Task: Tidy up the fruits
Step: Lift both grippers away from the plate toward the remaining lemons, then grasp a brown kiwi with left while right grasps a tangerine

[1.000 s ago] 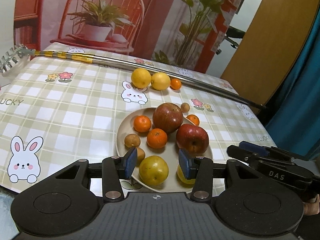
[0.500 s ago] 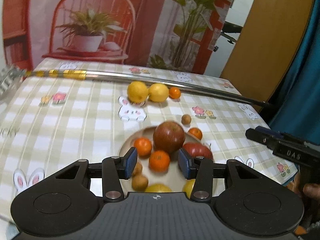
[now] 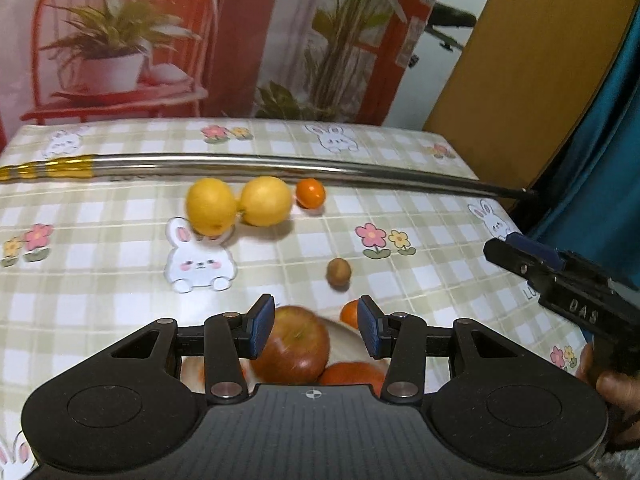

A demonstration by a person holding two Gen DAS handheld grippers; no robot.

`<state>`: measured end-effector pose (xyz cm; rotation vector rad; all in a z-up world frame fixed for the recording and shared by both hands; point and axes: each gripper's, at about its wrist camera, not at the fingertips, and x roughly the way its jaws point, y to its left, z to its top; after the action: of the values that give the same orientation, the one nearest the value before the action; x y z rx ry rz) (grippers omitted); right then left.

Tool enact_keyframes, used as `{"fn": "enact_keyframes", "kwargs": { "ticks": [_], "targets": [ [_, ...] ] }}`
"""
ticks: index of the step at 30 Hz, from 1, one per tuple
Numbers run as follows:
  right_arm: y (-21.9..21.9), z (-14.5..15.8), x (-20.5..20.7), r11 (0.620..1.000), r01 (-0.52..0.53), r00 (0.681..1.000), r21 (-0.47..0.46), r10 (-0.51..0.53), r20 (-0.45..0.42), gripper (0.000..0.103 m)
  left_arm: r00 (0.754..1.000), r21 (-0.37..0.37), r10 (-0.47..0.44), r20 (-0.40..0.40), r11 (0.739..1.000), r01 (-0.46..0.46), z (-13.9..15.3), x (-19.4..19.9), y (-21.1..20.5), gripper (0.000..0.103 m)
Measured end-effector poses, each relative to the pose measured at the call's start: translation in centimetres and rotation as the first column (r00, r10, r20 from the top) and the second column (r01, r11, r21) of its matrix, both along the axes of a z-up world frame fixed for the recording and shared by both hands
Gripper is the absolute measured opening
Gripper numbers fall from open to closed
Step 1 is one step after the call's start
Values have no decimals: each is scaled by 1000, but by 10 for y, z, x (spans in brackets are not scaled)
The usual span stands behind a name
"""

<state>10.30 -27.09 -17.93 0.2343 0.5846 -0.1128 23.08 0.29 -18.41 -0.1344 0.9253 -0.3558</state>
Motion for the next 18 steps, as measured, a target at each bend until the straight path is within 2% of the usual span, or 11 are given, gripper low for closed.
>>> {"fn": "enact_keyframes", "kwargs": {
  "ticks": [4, 9, 14, 18],
  "targets": [
    [-8, -13, 3, 1000, 8, 1000, 30, -7, -18, 44, 997, 1, -36, -68, 999, 36, -12, 31, -17, 48],
    [-23, -28, 4, 996, 46, 998, 78, -44, -37, 44, 986, -56, -34, -165, 998, 25, -32, 72, -29, 47],
    [-35, -42, 0, 992, 80, 995, 100, -73, -67, 44, 977, 25, -22, -213, 999, 28, -57, 99, -54, 45],
    [-44, -49, -3, 987, 102, 993, 124, -94, -74, 44, 970, 4, -24, -242, 1000, 26, -69, 111, -62, 45]
  ]
}}
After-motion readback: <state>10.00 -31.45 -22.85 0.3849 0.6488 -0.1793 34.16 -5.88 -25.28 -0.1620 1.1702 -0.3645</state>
